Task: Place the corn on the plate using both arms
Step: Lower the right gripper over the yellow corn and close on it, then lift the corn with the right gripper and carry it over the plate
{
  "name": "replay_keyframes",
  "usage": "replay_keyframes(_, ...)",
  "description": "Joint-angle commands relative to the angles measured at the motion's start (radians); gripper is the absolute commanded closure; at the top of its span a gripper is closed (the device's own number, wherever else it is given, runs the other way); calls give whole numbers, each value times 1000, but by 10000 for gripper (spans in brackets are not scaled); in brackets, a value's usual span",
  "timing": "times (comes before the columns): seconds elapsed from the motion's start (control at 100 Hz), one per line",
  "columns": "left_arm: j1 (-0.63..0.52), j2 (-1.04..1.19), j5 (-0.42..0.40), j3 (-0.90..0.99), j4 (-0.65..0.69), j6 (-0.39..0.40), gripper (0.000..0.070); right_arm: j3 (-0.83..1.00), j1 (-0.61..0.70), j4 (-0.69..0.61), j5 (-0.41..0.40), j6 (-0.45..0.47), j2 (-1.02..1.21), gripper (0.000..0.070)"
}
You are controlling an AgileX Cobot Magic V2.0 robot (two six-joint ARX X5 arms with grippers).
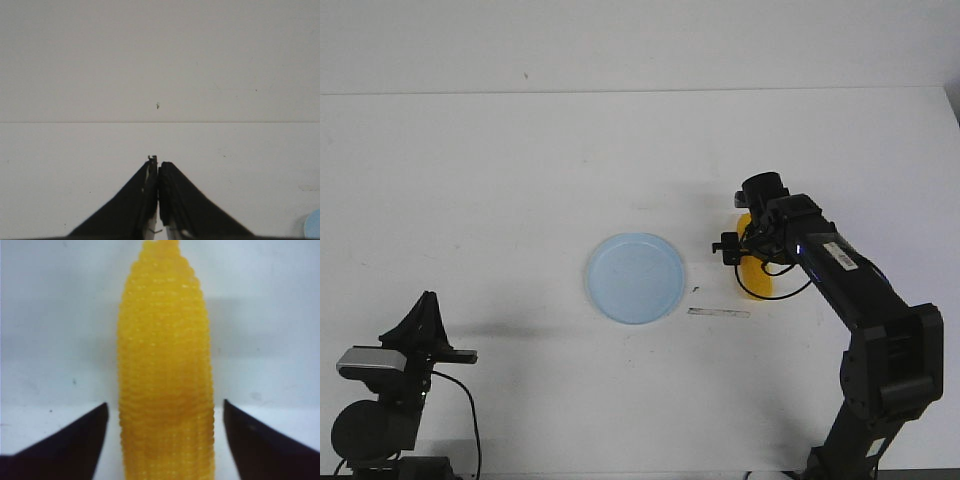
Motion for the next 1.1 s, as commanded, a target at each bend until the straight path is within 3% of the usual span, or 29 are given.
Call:
replay_keyframes(0.0, 2, -3, 0, 8, 14, 13, 699, 21, 1, 9, -1, -6, 25, 388)
replay_keyframes(0.09, 2, -3, 0, 8, 14, 13, 699, 21, 0, 8, -1, -6, 25, 443)
replay_keyframes(0.46, 2, -3, 0, 8, 14, 13, 699, 39, 23, 1, 1, -11, 6, 442)
replay_keyframes(0.73, 2, -3, 0, 8, 14, 13, 699, 124, 154, 35, -8, -114, -22, 442)
replay_keyframes(1.0, 2, -3, 0, 8, 14, 13, 699, 136, 320, 191, -212, -167, -21, 442)
replay_keyframes(1.09, 2, -3, 0, 8, 14, 13, 699, 136, 368, 237, -237, -166, -16, 442)
